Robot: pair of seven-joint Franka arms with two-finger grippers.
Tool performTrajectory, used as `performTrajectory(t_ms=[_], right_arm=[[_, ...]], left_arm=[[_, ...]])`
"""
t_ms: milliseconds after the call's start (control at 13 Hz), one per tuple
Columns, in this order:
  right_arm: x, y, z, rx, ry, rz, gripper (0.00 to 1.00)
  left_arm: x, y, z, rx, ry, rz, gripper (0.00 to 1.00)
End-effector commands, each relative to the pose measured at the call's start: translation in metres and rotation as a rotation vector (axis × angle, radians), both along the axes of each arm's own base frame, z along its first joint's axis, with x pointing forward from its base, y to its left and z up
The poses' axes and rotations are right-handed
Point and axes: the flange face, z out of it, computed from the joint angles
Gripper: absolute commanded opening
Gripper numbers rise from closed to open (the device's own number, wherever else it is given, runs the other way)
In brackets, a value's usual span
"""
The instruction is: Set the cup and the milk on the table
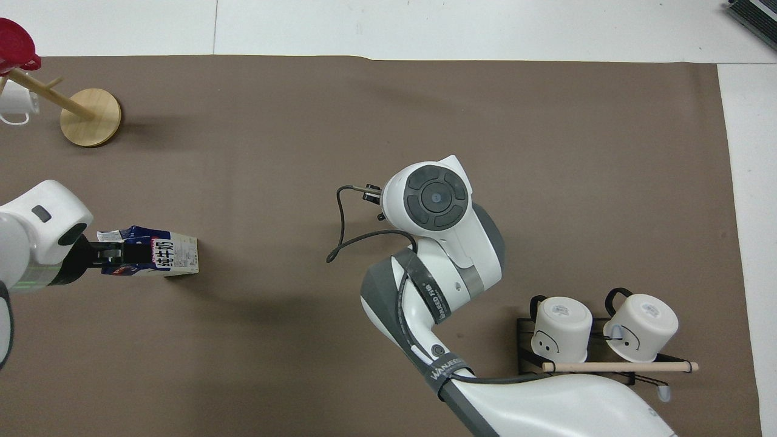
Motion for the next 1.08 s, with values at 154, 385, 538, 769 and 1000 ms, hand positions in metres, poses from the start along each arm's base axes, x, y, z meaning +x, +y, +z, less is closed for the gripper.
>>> performTrajectory(t_ms=[154,385,538,769,1000], right_arm=[[-0.008,0.006,-0.014,-0.003,0.029,-0.006,0.00],[-0.026,0.006,-0.024,-0.029,0.061,0.012,0.00],[-0.031,0.003,-0.026,-0.035,0.068,0.014,0.00],[-0.035,-0.002,-0.032,-0.051,0.078,0.023,0.00],[-0.037,-0.004,-0.033,-0.058,0.090,0.023,0.00]], left_arm=[[-0.005,0.006,-0.025,0.005,-0.041,0.002,0.91],[-0.002,0.006,-0.023,0.007,-0.049,-0.008,0.61],[-0.001,0.007,-0.023,0.025,-0.050,-0.017,0.41],[-0.001,0.007,-0.023,0.025,-0.046,-0.019,0.32],[0.004,0.007,-0.017,0.025,-0.049,-0.019,0.30]])
